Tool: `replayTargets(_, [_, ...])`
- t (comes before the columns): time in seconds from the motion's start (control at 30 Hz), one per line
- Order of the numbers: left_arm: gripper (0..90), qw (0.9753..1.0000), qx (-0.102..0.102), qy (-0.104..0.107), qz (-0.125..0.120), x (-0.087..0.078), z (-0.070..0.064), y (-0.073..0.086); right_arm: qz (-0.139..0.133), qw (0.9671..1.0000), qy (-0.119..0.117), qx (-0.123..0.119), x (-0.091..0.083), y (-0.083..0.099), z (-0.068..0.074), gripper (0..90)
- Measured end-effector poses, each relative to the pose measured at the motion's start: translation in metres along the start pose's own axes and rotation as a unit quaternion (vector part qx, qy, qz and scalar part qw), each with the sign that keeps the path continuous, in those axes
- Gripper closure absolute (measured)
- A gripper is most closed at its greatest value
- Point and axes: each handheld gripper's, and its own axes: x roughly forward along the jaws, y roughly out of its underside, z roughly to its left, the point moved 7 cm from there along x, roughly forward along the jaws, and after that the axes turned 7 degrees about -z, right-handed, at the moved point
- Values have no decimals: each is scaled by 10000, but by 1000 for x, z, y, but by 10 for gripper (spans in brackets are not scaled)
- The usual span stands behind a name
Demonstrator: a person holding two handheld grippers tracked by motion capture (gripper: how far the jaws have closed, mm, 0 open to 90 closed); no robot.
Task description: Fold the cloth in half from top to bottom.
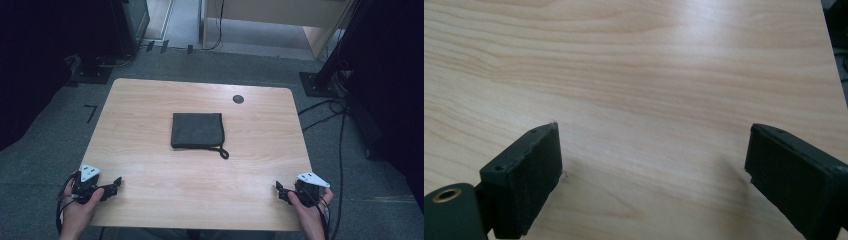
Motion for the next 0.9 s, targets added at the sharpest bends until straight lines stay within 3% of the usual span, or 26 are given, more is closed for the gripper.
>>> replayTargets(0.13, [104,10000,8,-4,12,1,1,-1,54,9998,162,-45,-2,4,-11,80])
replayTargets(0.2, [102,10000,3,-10,4,2,0,-1,75,9998,154,139,-1,4,-15,80])
replayTargets(0.9, [100,10000,16,-10,20,3,0,-2,63,9998,138,136,0,6,-13,63])
